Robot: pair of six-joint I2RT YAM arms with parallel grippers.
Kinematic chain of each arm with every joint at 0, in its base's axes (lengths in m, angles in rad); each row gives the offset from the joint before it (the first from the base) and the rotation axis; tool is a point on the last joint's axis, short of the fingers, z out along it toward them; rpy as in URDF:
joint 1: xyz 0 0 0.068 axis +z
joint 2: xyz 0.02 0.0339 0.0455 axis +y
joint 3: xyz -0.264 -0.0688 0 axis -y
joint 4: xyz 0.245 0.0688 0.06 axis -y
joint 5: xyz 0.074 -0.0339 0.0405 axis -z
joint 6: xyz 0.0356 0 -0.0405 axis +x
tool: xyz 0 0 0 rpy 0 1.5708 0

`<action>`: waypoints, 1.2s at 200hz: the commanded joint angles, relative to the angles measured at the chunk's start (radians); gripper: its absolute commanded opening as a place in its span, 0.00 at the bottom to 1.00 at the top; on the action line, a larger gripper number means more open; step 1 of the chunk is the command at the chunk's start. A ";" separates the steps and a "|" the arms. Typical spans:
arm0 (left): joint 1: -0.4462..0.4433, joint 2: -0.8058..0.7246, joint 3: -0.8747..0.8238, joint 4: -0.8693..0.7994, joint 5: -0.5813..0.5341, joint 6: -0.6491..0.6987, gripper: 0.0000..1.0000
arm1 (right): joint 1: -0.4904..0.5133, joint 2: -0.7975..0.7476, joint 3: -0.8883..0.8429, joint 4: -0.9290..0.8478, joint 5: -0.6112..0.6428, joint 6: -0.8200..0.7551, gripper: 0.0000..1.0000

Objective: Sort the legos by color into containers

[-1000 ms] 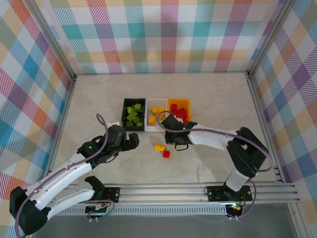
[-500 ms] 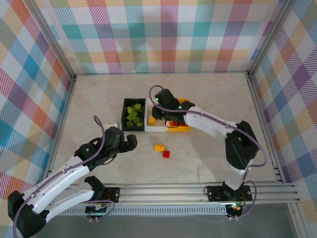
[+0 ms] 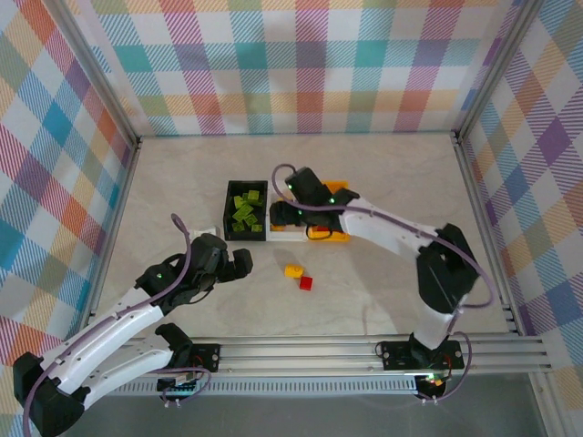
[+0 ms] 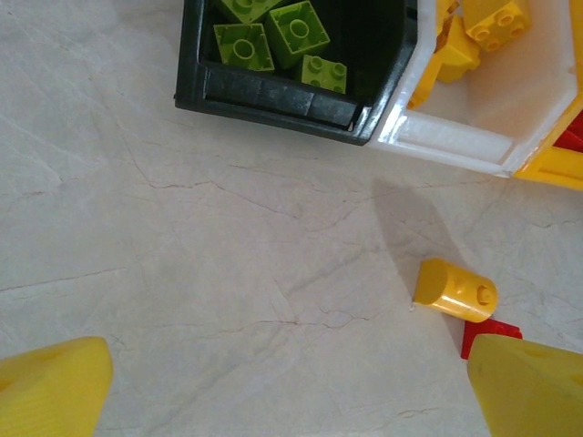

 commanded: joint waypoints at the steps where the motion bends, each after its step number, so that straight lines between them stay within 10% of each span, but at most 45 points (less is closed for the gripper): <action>1: -0.006 -0.017 0.010 -0.023 -0.003 -0.008 1.00 | 0.056 -0.093 -0.161 -0.045 -0.049 0.023 0.78; 95: -0.004 -0.025 -0.045 -0.044 0.002 -0.031 1.00 | 0.221 -0.001 -0.330 -0.115 0.091 0.258 0.80; 240: -0.003 -0.029 -0.079 -0.015 0.006 -0.039 1.00 | 0.180 -0.134 -0.341 -0.191 0.264 0.203 0.31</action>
